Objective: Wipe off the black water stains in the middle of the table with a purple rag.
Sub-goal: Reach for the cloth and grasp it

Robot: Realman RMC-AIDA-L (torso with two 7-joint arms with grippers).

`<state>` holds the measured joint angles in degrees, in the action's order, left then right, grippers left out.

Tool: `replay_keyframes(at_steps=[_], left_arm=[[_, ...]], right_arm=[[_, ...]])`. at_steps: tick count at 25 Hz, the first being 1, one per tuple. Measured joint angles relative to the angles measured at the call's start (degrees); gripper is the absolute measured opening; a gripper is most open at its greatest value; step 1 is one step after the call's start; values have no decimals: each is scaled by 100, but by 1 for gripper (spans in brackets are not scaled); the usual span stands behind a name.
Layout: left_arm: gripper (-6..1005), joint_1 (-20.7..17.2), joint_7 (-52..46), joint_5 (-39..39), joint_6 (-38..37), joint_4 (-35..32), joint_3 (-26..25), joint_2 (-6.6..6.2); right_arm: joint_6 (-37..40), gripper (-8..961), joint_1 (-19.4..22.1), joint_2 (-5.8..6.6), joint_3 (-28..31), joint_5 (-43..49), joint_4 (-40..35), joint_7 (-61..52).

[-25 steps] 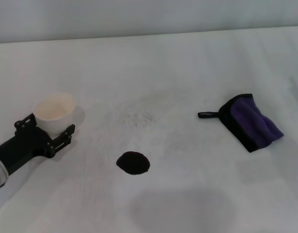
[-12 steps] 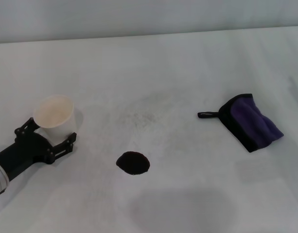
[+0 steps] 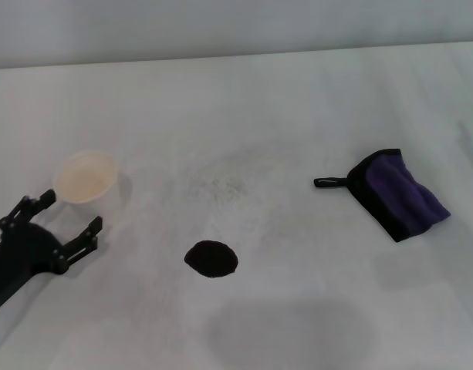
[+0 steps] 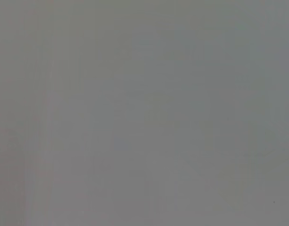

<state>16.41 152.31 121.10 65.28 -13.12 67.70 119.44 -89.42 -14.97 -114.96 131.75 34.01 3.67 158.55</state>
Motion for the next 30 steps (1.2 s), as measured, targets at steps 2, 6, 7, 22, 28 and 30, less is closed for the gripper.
replay_keyframes(at_steps=[2,6,7,22,28,30], left_arm=[[891,-113,29,70,61,3,0,-3],[891,-339,47,256,114,11,-8,2],[891,-400,62,365,132,11,-8,3],[890,-1016,319,2202,616,18,-12,-23],[889,-901,399,2502,736,-20,-15,-28],[889,-821,444,2580,785,-4,-19,-27]], right_arm=[[-12,875,1,0,0,0,1,0],[-45,874,2,0,24,-48,3,-65],[-54,874,3,-3,42,-90,3,-132],[408,871,302,252,148,196,849,-3958],[1463,870,228,725,132,2026,1776,-6415],[1635,869,167,874,132,2735,2153,-7086]])
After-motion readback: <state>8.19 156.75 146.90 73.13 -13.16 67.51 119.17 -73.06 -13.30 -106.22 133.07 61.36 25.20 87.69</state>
